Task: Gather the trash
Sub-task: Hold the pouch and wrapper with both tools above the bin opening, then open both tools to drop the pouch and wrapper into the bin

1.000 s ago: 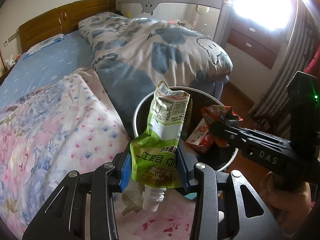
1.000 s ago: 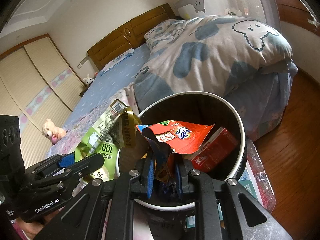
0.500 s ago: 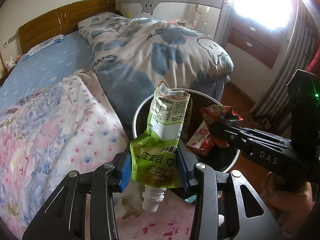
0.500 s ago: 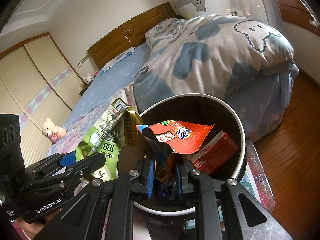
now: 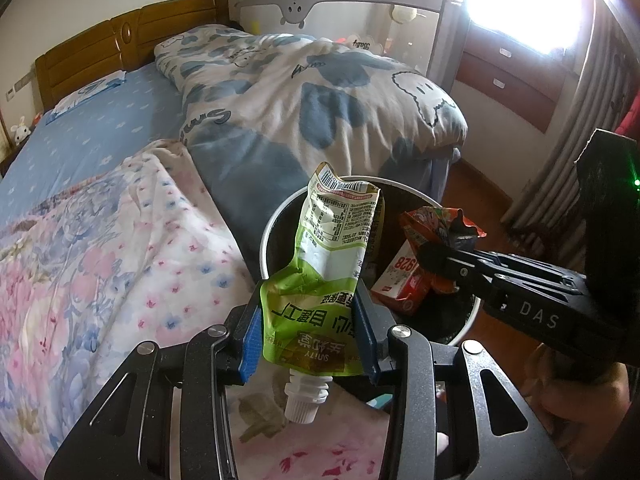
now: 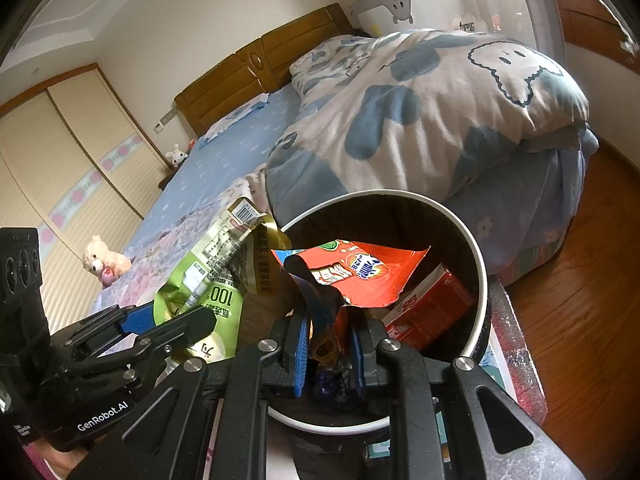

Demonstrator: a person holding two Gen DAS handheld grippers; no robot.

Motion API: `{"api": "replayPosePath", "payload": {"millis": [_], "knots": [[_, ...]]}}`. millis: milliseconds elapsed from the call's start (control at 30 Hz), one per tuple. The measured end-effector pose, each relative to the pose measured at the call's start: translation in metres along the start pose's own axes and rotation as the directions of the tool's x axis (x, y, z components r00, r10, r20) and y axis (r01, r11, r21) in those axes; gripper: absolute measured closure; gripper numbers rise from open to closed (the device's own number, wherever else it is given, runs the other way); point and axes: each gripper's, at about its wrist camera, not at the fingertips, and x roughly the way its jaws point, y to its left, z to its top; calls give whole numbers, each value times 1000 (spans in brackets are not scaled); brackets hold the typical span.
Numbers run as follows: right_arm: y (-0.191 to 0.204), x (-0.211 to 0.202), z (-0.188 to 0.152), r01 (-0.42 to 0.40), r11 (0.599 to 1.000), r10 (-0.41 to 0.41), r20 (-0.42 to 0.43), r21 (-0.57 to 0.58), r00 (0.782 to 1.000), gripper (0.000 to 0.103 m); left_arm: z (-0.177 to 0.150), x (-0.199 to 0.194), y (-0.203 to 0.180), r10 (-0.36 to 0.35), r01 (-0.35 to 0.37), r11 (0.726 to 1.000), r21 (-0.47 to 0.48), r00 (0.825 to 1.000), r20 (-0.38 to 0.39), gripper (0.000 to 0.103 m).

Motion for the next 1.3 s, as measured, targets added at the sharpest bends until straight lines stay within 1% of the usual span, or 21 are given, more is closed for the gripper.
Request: {"api": "replayPosePath", "payload": {"millis": [500,1000,1033,1200,1300], "knots": [[-3,0,5,13,1000,-13,-13,-11,1000,84,1,5,-4,6,-5,1000,16,1000,-13,65],[-4,7,7,23,999,-25,-56,-31,998,81,0,11,-2,1,-1,1000,5,999,-38,63],[-4,8,7,23,999,-24,-60,-31,998,80,2,12,-3,1,-1,1000,3,999,-41,63],[-6,9,10,27,999,-29,-65,-29,997,64,4,10,-2,2,-2,1000,1,999,-41,61],[-8,7,12,30,999,-32,-61,-26,998,59,2,8,1,5,-5,1000,-3,999,-41,57]]}}
